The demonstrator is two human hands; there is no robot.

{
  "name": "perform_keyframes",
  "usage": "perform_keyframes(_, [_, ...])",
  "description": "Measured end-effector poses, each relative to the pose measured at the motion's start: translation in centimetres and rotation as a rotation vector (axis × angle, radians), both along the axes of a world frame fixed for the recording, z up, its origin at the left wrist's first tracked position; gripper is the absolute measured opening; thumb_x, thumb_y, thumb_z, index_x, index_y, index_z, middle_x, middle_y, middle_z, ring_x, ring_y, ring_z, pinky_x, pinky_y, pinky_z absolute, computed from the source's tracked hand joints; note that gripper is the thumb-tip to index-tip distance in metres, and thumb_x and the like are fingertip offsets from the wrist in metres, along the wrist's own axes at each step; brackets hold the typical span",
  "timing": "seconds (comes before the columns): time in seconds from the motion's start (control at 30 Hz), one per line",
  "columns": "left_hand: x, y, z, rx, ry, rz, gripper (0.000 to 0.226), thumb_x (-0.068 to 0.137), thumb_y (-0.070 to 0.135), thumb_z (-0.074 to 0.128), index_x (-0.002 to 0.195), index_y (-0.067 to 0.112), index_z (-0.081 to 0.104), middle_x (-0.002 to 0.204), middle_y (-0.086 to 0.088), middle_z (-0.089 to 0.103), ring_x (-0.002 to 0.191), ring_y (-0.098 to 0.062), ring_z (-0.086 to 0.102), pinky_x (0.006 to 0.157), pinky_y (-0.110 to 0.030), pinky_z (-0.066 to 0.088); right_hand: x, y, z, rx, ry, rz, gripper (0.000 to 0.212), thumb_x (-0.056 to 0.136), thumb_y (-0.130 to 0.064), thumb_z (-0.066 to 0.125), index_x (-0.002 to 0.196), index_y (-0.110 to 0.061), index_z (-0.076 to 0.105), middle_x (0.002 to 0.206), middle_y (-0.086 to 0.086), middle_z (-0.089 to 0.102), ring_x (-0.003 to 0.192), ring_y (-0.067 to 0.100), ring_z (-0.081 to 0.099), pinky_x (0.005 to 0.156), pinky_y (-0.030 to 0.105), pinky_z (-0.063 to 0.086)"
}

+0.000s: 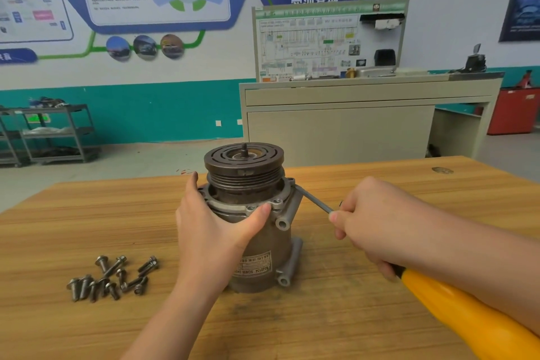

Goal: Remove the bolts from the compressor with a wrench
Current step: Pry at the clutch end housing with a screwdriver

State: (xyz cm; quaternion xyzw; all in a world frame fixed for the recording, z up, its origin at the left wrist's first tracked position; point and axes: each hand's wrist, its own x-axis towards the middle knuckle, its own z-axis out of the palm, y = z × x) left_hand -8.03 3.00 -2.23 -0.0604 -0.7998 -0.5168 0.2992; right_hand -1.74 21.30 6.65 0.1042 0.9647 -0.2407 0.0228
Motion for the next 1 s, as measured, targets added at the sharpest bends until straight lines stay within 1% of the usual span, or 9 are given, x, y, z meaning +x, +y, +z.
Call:
perform_keyframes(0.17, [-0.1, 0.1, -0.1, 0.0, 0.003, 0.005, 0.137, 0.039, 0.083, 0.061, 0.154, 0.024, 0.015, 0.152, 0.006, 0.034, 0.141, -0.015, 0.027, 0.11, -0.037, 0.028, -0.1, 0.2, -0.1, 0.014, 0.002, 0.008, 0.028, 0.101, -0.031, 0.049, 0.104, -0.006, 0.061, 0.061, 0.009, 0.053, 0.035, 0.018, 0.049, 0.038, 0.017, 0.039])
perform_keyframes(0.33, [-0.2, 0.0, -0.1, -0.024, 0.02, 0.032, 0.136, 0.042, 0.086, 0.068, 0.153, 0.024, 0.019, 0.147, 0.008, 0.041, 0.138, -0.014, 0.033, 0.11, -0.038, 0.034, -0.6, -0.4, 0.1, 0.056, -0.017, 0.028, 0.028, 0.102, -0.031, 0.046, 0.106, -0.007, 0.061, 0.062, 0.009, 0.056, 0.04, 0.017, 0.051, 0.047, 0.021, 0.044])
perform_keyframes(0.5, [-0.3, -0.1, -0.4, -0.034, 0.031, 0.053, 0.129, 0.044, 0.082, 0.062, 0.153, 0.026, 0.021, 0.147, 0.009, 0.042, 0.137, -0.014, 0.034, 0.109, -0.037, 0.033, -1.5, -0.3, 0.0, 0.03, -0.009, 0.03, 0.027, 0.103, -0.022, 0.042, 0.105, -0.005, 0.063, 0.069, 0.009, 0.059, 0.041, 0.016, 0.05, 0.049, 0.02, 0.044])
perform_keyframes(0.63, [-0.2, 0.0, -0.4, -0.027, 0.029, 0.05, 0.129, 0.046, 0.082, 0.063, 0.153, 0.023, 0.021, 0.147, 0.008, 0.041, 0.138, -0.014, 0.033, 0.111, -0.039, 0.033, -1.4, 0.2, -1.7, -0.032, 0.113, 0.014, 0.027, 0.101, -0.026, 0.048, 0.092, -0.008, 0.066, 0.059, 0.005, 0.052, 0.036, 0.016, 0.047, 0.031, 0.013, 0.032])
perform_keyframes(0.73, [0.0, 0.0, -0.3, -0.02, 0.009, 0.037, 0.135, 0.044, 0.088, 0.064, 0.153, 0.022, 0.019, 0.147, 0.007, 0.04, 0.138, -0.015, 0.03, 0.111, -0.038, 0.031, -1.2, 0.3, -3.9, -0.104, 0.239, 0.037, 0.031, 0.099, -0.027, 0.051, 0.075, -0.012, 0.064, 0.061, 0.001, 0.053, 0.048, 0.011, 0.048, 0.038, 0.019, 0.031])
perform_keyframes(0.8, [0.0, 0.0, -0.3, -0.02, -0.005, 0.033, 0.135, 0.043, 0.087, 0.062, 0.153, 0.022, 0.018, 0.147, 0.006, 0.039, 0.138, -0.015, 0.03, 0.11, -0.038, 0.031, -0.9, 0.0, -5.5, -0.114, 0.326, 0.062, 0.041, 0.099, -0.023, 0.052, 0.059, -0.017, 0.05, 0.053, -0.003, 0.044, 0.048, 0.009, 0.04, 0.039, 0.017, 0.025])
perform_keyframes(0.83, [0.0, -0.1, -0.2, -0.026, -0.012, 0.029, 0.136, 0.044, 0.088, 0.064, 0.153, 0.022, 0.018, 0.147, 0.007, 0.039, 0.138, -0.015, 0.029, 0.11, -0.038, 0.031, -0.8, -0.1, -6.2, -0.125, 0.364, 0.072, 0.045, 0.099, -0.021, 0.051, 0.055, -0.018, 0.043, 0.05, -0.004, 0.039, 0.046, 0.009, 0.036, 0.041, 0.019, 0.029])
perform_keyframes(0.9, [-0.1, 0.0, -0.3, -0.028, -0.014, 0.023, 0.134, 0.045, 0.086, 0.063, 0.154, 0.023, 0.016, 0.147, 0.008, 0.038, 0.138, -0.015, 0.028, 0.11, -0.037, 0.03, -1.0, -0.1, -7.2, -0.161, 0.421, 0.065, 0.046, 0.099, -0.02, 0.052, 0.054, -0.016, 0.041, 0.046, -0.005, 0.035, 0.043, 0.009, 0.032, 0.045, 0.018, 0.033])
perform_keyframes(1.0, [-0.3, 0.1, -0.5, -0.022, -0.004, 0.039, 0.131, 0.047, 0.085, 0.063, 0.153, 0.024, 0.016, 0.146, 0.008, 0.039, 0.138, -0.014, 0.028, 0.109, -0.037, 0.031, -1.3, 0.0, -7.8, -0.229, 0.445, 0.04, 0.043, 0.098, -0.021, 0.053, 0.056, -0.014, 0.046, 0.04, -0.006, 0.032, 0.038, 0.01, 0.035, 0.042, 0.019, 0.03])
